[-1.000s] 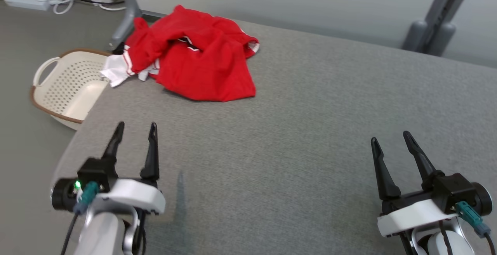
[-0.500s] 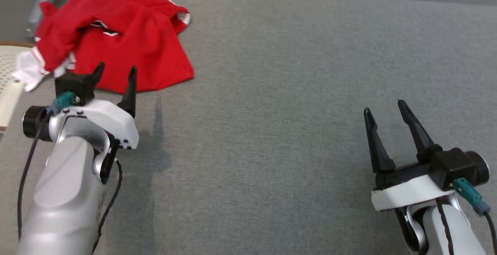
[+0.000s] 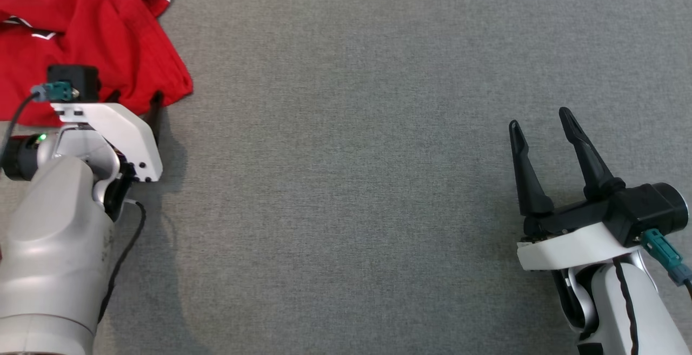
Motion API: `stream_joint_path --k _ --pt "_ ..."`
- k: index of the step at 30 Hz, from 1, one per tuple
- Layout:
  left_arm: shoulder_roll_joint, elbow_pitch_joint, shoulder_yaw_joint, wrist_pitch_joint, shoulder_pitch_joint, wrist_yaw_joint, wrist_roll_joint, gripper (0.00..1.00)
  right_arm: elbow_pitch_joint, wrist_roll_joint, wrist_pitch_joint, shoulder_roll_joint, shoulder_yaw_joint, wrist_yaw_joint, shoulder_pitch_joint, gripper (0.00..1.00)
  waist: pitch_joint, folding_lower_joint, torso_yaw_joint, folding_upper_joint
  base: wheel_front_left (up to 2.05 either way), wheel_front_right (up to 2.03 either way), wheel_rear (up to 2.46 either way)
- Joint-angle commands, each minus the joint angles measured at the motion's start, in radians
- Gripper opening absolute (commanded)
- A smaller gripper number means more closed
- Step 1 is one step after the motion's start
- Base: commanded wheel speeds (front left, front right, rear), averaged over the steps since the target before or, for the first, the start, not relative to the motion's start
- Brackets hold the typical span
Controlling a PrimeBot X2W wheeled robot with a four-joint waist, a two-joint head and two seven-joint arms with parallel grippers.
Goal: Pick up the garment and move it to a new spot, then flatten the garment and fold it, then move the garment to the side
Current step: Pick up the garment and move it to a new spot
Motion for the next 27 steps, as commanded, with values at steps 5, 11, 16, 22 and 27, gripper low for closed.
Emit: stream_joint_path --k 5,11,16,22,27 --pt "0.035 0.067 0.002 0.035 -0.025 -0.006 -0.016 1.00 -0.005 0.013 -0.005 -0.006 0.002 0.001 -0.023 1.00 0.026 0.0000 -0.027 0.0000 0.00 0.00 0.00" --pt "0.050 0.100 -0.011 0.027 -0.044 -0.011 -0.026 0.00 -0.005 0.018 -0.005 -0.005 -0.007 0.001 -0.027 1.00 0.024 0.0000 -0.036 0.0000 0.00 0.00 0.00" --pt "0.063 0.087 -0.030 -0.008 -0.076 -0.013 -0.030 0.00 0.002 0.024 -0.005 -0.006 -0.015 0.001 -0.015 1.00 -0.001 0.0000 -0.029 0.0000 0.00 0.00 0.00" --pt "0.075 0.049 -0.071 -0.032 -0.113 -0.014 -0.028 0.00 0.012 0.037 -0.005 -0.006 -0.020 0.001 0.006 1.00 -0.059 0.0000 -0.012 0.0000 0.00 0.00 0.00" --pt "0.100 -0.008 -0.129 -0.027 -0.137 -0.014 -0.041 0.00 0.022 0.050 -0.005 -0.006 -0.027 0.001 0.029 1.00 -0.125 0.0000 -0.003 0.0000 0.00 0.00 0.00"
